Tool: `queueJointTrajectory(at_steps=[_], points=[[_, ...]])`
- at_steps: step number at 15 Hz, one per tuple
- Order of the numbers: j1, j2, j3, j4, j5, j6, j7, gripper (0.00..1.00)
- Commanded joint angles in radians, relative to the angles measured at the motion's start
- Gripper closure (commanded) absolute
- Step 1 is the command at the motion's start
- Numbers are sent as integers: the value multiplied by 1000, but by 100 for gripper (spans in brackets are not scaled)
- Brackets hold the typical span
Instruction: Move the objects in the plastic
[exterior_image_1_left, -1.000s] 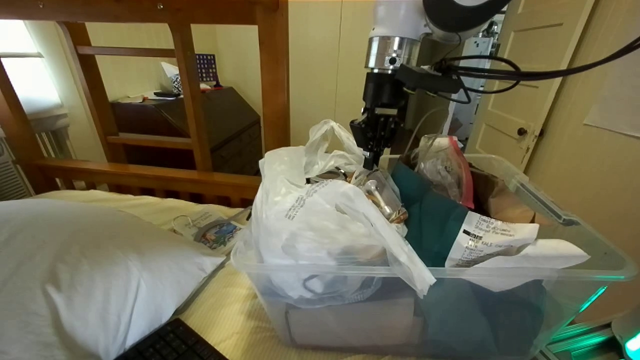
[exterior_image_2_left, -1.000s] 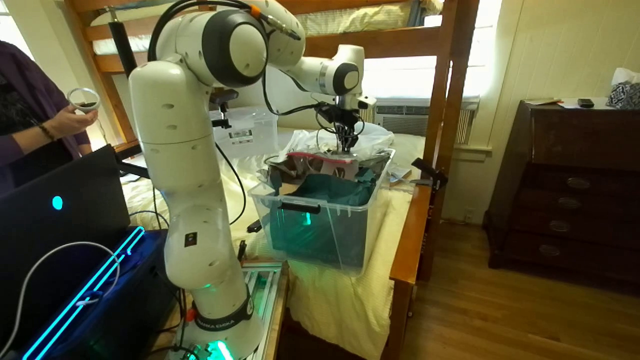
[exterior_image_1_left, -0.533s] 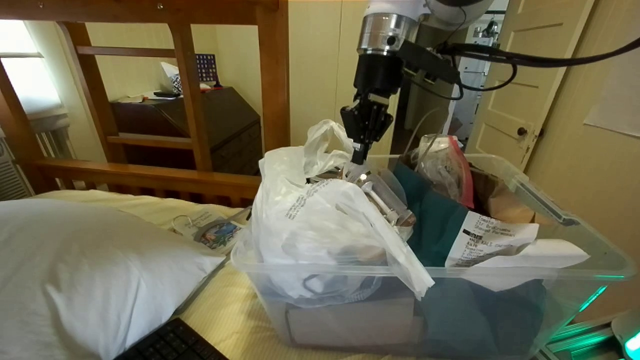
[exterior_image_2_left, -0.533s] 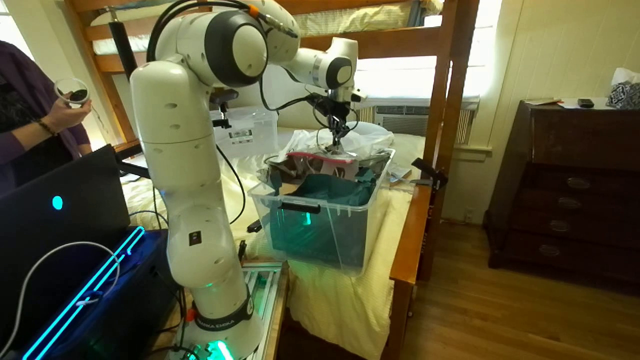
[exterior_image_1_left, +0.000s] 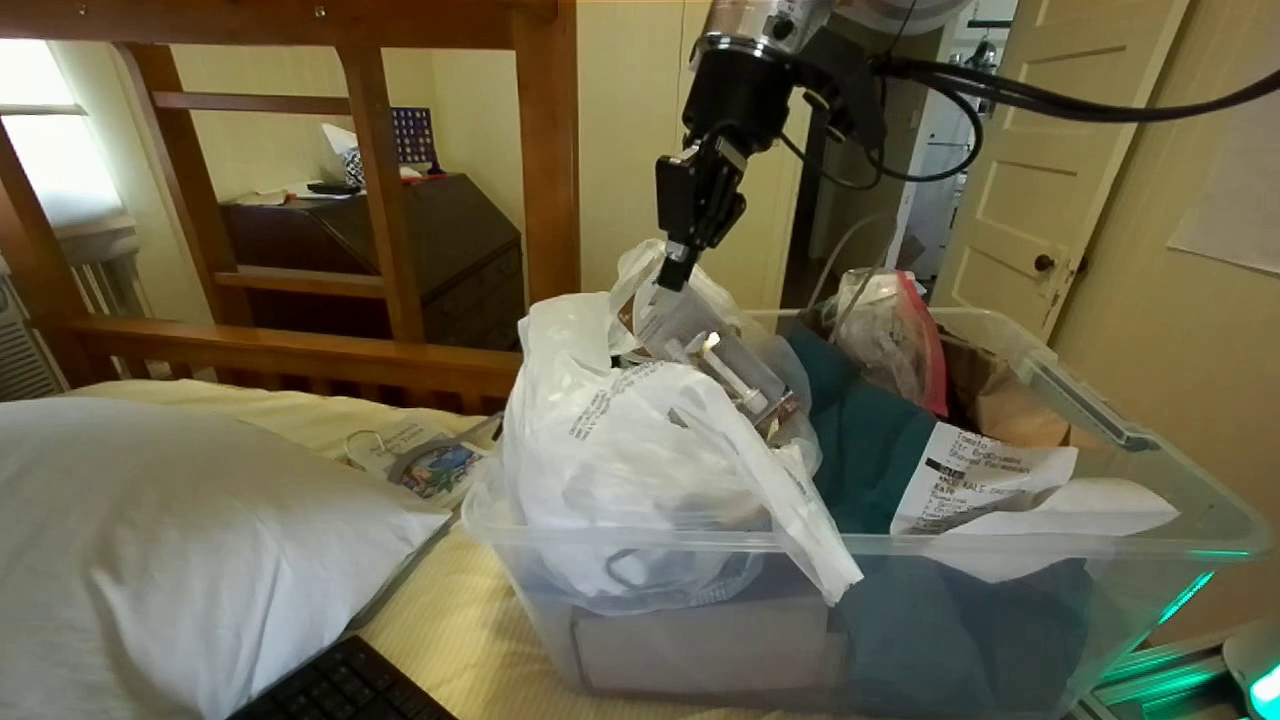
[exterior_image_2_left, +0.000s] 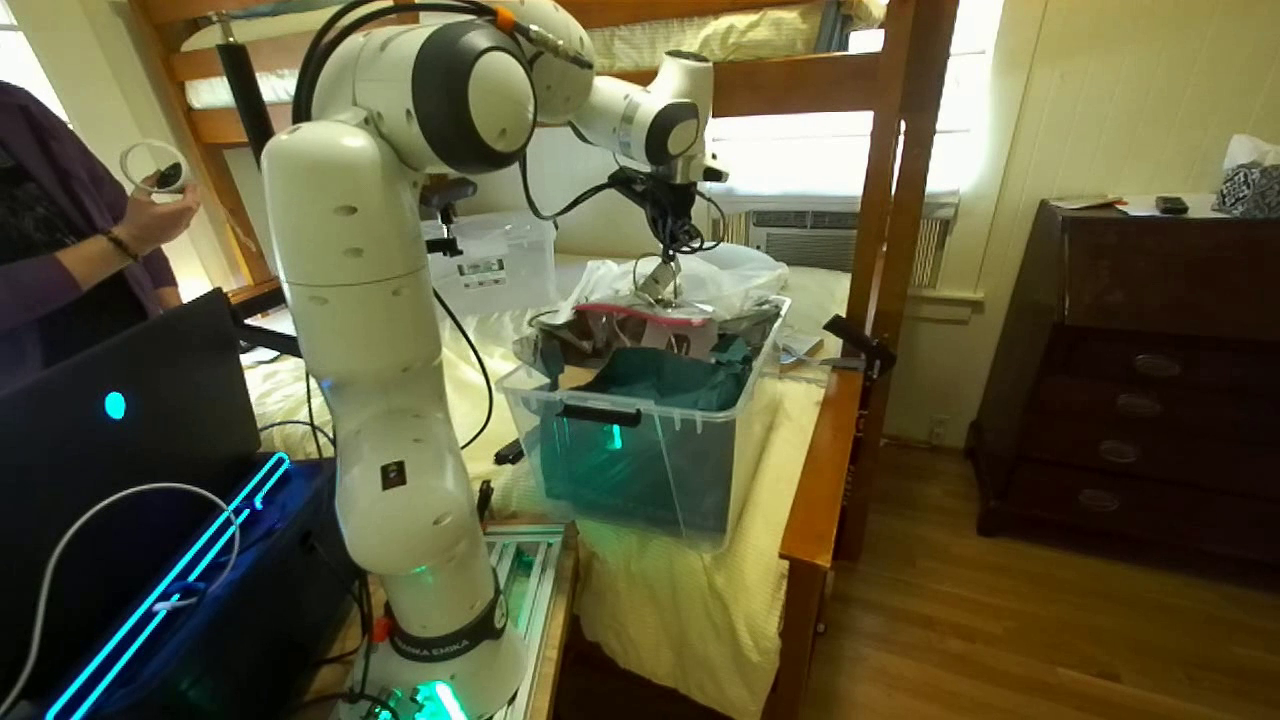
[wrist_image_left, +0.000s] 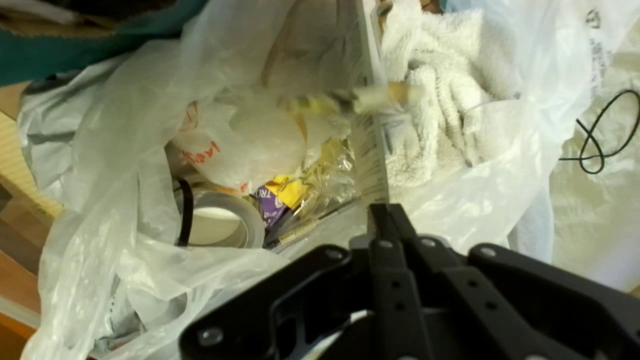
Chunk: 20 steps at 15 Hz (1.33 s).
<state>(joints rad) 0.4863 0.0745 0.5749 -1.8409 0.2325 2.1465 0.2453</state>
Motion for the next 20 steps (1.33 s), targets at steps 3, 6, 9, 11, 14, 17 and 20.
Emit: queueJointTrajectory(at_steps=[3, 6, 9, 11, 14, 17, 20], points=[[19, -5, -8, 32, 5, 93, -49, 100], [16, -23, -8, -5, -1, 138, -135, 100], [4, -56, -10, -50, 14, 104, -319, 100], [1, -88, -19, -90, -21, 147, -350, 100], [-4, -133, -35, -125, 37, 227, -386, 100], [4, -187, -54, -147, 101, 311, -363, 100], [12, -218, -78, -181, 204, 388, -341, 100]])
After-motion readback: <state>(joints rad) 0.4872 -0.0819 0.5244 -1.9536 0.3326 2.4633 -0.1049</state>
